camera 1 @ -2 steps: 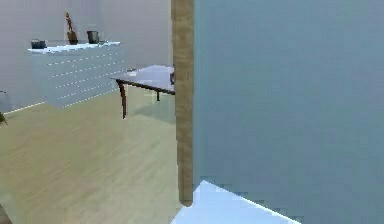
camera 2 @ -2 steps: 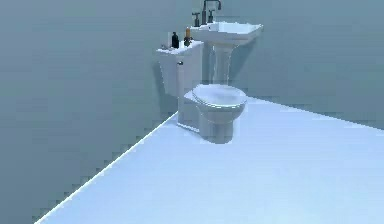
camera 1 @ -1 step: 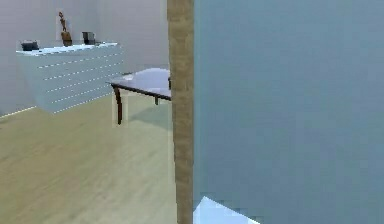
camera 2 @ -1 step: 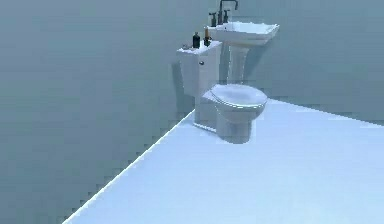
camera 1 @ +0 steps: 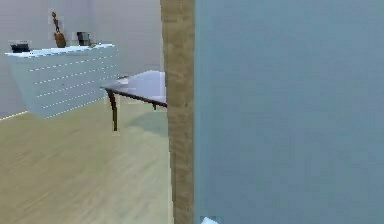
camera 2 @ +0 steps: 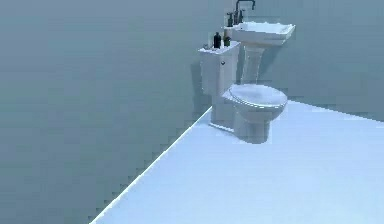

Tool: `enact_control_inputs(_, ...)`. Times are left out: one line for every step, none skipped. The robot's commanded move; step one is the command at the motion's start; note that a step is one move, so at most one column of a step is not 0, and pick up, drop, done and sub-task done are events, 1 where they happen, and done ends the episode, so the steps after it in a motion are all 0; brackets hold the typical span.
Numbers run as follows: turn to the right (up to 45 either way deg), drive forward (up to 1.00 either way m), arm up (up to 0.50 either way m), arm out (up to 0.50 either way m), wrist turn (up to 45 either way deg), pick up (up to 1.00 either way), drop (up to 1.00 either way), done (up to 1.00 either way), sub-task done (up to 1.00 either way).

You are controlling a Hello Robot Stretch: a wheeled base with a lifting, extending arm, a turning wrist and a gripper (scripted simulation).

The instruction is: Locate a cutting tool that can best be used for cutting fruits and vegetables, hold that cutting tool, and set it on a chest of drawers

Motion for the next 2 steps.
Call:
enact_control_inputs(45.0,0.0,0.0,0.0,0.0,0.0,0.0,0.0,0.0)
enact_control_inputs(30.0,0.0,0.0,0.0,0.0,0.0,0.0,0.0,0.0)
